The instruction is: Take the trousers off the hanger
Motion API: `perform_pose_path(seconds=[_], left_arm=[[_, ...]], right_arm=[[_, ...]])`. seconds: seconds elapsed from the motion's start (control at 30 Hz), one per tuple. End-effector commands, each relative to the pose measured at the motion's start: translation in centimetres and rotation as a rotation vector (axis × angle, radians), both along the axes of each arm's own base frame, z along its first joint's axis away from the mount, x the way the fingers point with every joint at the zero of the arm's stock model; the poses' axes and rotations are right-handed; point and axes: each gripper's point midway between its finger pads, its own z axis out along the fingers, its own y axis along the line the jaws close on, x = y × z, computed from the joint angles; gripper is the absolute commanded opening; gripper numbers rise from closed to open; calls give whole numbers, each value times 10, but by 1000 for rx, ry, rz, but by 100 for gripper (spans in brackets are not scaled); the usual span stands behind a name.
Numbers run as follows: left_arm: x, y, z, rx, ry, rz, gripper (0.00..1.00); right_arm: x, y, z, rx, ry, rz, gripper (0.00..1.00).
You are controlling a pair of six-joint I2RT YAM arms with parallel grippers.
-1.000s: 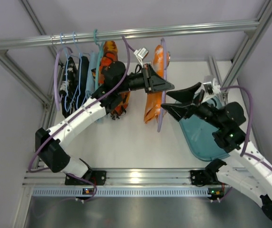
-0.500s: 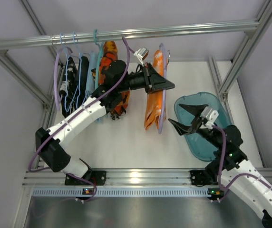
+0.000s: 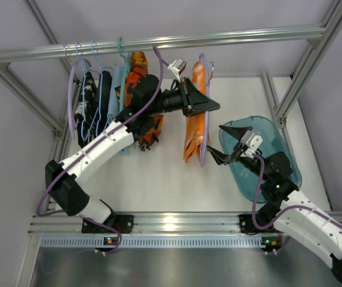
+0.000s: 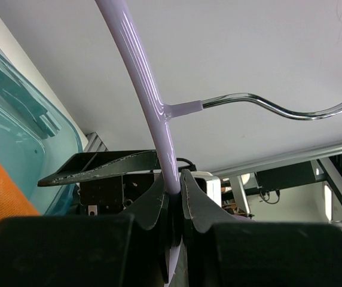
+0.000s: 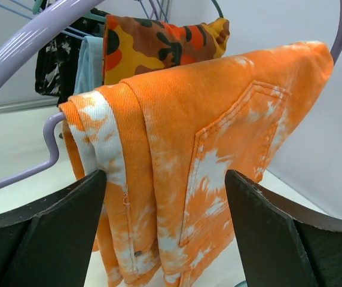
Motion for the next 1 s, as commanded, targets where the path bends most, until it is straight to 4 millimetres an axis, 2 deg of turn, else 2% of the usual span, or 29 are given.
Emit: perform_pose_path(seconds=[0.0,0.1,0.17,0.3,0.37,0.5,0.63,0.83,0.97], left_arm=[[-10,13,75,-171,-232,17,0],[-8,12,72,-163,-234,18,0],[-7,11,74,-163,-243,20,0],[-5,9,71,-154,-239,19,0],[-3,8,69,-145,-234,24,0],[-4,7,73,-149,-244,17,0],[-2,7,75,-146,-244,22,0],[-2,7,79,-153,-249,22,0],[-4,9,79,-153,-245,23,0]], right_arm=[[-7,4,27,63,-91,24,81],[-16,9,22,44,-93,71,83],[-24,10,18,23,-112,100,89],[-28,10,10,-1,-111,105,92],[-28,10,10,-2,-105,104,96],[-13,4,10,13,-80,26,98],[3,3,12,30,-47,-34,93],[18,5,15,40,-39,-76,88],[27,2,24,73,-46,-120,84]])
